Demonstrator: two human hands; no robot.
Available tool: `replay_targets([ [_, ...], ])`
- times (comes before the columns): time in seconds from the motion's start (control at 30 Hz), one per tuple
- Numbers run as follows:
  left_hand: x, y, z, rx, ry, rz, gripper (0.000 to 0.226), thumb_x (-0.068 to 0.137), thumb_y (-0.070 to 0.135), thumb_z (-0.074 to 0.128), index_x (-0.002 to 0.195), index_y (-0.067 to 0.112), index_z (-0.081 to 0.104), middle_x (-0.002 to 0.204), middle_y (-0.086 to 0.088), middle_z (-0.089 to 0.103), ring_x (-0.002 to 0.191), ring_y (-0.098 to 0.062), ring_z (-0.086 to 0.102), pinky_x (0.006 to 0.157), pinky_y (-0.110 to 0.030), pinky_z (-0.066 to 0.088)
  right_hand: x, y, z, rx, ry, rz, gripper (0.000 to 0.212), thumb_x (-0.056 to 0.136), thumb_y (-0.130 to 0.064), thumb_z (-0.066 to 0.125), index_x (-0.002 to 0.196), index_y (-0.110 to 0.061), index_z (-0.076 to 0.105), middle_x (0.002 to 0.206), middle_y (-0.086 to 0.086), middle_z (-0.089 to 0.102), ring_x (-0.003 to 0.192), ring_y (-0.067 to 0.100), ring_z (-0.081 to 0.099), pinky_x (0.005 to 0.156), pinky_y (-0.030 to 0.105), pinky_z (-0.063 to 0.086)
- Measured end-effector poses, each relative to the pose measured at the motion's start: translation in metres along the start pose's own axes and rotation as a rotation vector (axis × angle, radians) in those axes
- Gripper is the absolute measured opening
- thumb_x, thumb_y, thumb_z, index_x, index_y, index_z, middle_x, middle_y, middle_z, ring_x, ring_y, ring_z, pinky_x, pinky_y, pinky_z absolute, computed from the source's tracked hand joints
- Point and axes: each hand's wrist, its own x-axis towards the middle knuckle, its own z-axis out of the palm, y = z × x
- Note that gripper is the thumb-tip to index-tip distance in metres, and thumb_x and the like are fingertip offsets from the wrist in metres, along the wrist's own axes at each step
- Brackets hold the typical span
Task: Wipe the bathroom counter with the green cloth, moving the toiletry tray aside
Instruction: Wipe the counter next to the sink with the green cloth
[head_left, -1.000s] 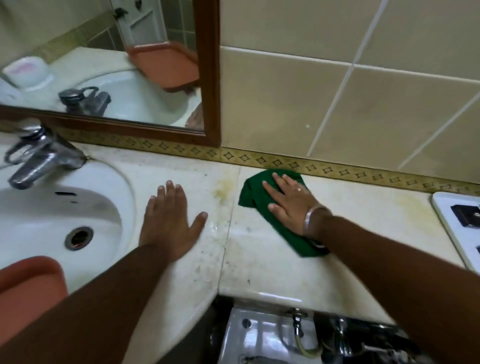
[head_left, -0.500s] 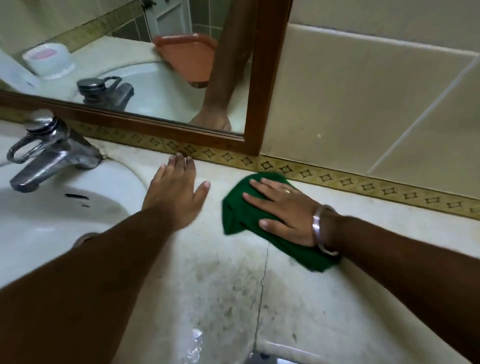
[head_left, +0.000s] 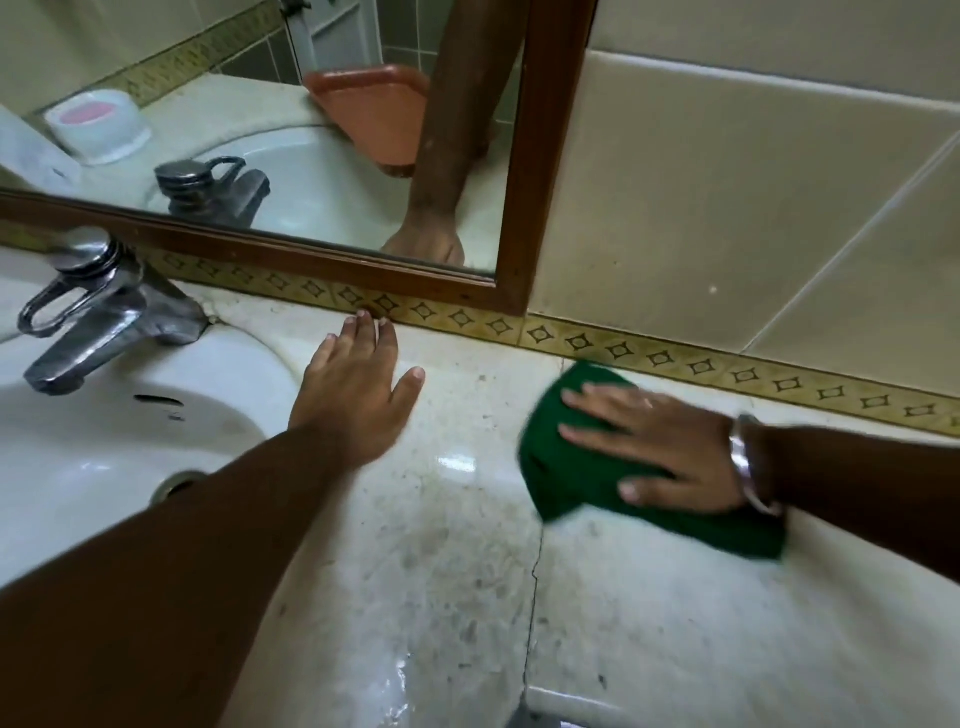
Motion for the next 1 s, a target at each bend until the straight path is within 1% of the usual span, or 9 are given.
replay_targets([
  [0.1, -0.001, -0.001, 0.0, -0.012, 0.003, -0.001, 0.068, 0.099, 0.048, 0.022, 0.153, 0.007, 0.018, 0.162, -0.021, 0.015, 0.15, -0.03, 0.011, 0.12, -0.045, 0.009, 0.067, -0.02, -0.005, -0.018, 0.026, 0.093, 0.067, 0.095, -0.056, 0.026, 0.152, -0.031, 0.004, 0.162, 0.01, -0.001, 0.148, 0.028, 0.003, 0.12, 0.043, 0.008],
  [0.2, -0.001, 0.0, -0.004, -0.021, -0.013, 0.001, 0.065, 0.1, 0.045, 0.024, 0.154, 0.01, 0.018, 0.162, -0.021, 0.014, 0.151, -0.03, 0.01, 0.12, -0.044, 0.007, 0.072, -0.108, 0.016, -0.025, 0.145, -0.174, 0.069, 0.089, -0.056, 0.038, 0.15, -0.026, 0.024, 0.158, 0.015, 0.022, 0.144, 0.033, 0.017, 0.118, 0.046, 0.003],
  [0.3, -0.004, 0.003, -0.008, -0.012, -0.001, 0.004, 0.065, 0.1, 0.044, 0.025, 0.153, 0.008, 0.02, 0.161, -0.022, 0.016, 0.15, -0.032, 0.012, 0.12, -0.045, 0.009, 0.004, -0.14, 0.033, 0.07, 0.073, -0.401, 0.065, 0.091, -0.054, 0.029, 0.151, -0.03, 0.021, 0.16, 0.006, 0.017, 0.147, 0.027, 0.012, 0.118, 0.047, 0.002],
  [0.4, -0.004, 0.005, -0.007, -0.001, -0.007, -0.005, 0.065, 0.099, 0.045, 0.023, 0.154, 0.008, 0.019, 0.161, -0.023, 0.015, 0.15, -0.032, 0.011, 0.12, -0.045, 0.009, -0.03, -0.061, 0.021, 0.04, 0.056, -0.138, 0.071, 0.093, -0.061, 0.008, 0.152, -0.023, 0.016, 0.159, 0.014, 0.014, 0.146, 0.033, 0.014, 0.114, 0.058, 0.022],
  [0.5, -0.003, 0.005, -0.006, 0.008, -0.004, -0.014, 0.066, 0.099, 0.045, 0.023, 0.154, 0.009, 0.018, 0.161, -0.023, 0.015, 0.15, -0.032, 0.011, 0.121, -0.046, 0.01, 0.007, -0.001, 0.0, -0.002, -0.051, 0.137, 0.081, 0.079, -0.074, -0.008, 0.148, -0.031, -0.006, 0.16, 0.012, -0.006, 0.147, 0.031, 0.003, 0.116, 0.052, 0.018],
  [0.67, -0.004, 0.005, -0.008, 0.002, -0.033, 0.0, 0.062, 0.102, 0.043, 0.023, 0.155, 0.011, 0.014, 0.163, -0.021, 0.01, 0.151, -0.029, 0.006, 0.121, -0.044, 0.007, 0.109, -0.052, -0.004, -0.019, 0.085, 0.202, 0.075, 0.086, -0.063, 0.019, 0.152, -0.031, 0.006, 0.162, 0.013, 0.004, 0.146, 0.033, 0.009, 0.118, 0.046, 0.011],
  [0.77, -0.005, 0.004, -0.011, -0.033, -0.048, -0.007, 0.062, 0.102, 0.042, 0.025, 0.155, 0.011, 0.016, 0.163, -0.019, 0.01, 0.151, -0.027, 0.005, 0.121, -0.043, 0.005, 0.071, -0.094, 0.009, 0.013, 0.107, 0.029, 0.071, 0.088, -0.06, 0.026, 0.151, -0.03, 0.013, 0.16, 0.014, 0.013, 0.144, 0.038, 0.016, 0.113, 0.052, 0.011],
  [0.87, -0.006, 0.004, -0.011, -0.033, -0.028, -0.001, 0.063, 0.101, 0.043, 0.025, 0.154, 0.01, 0.018, 0.163, -0.019, 0.012, 0.151, -0.028, 0.007, 0.121, -0.043, 0.005, 0.003, -0.075, 0.021, 0.087, 0.058, -0.105, 0.064, 0.092, -0.062, 0.016, 0.151, -0.036, 0.011, 0.161, 0.006, 0.012, 0.145, 0.031, 0.015, 0.113, 0.053, 0.015],
  [1.0, -0.005, 0.005, -0.009, -0.017, -0.01, -0.004, 0.064, 0.101, 0.045, 0.024, 0.154, 0.01, 0.019, 0.162, -0.02, 0.014, 0.151, -0.029, 0.009, 0.12, -0.044, 0.007, 0.019, -0.021, 0.009, 0.057, 0.005, 0.146, 0.069, 0.087, -0.066, 0.003, 0.149, -0.038, -0.005, 0.162, 0.006, -0.004, 0.147, 0.029, 0.005, 0.119, 0.046, 0.01],
])
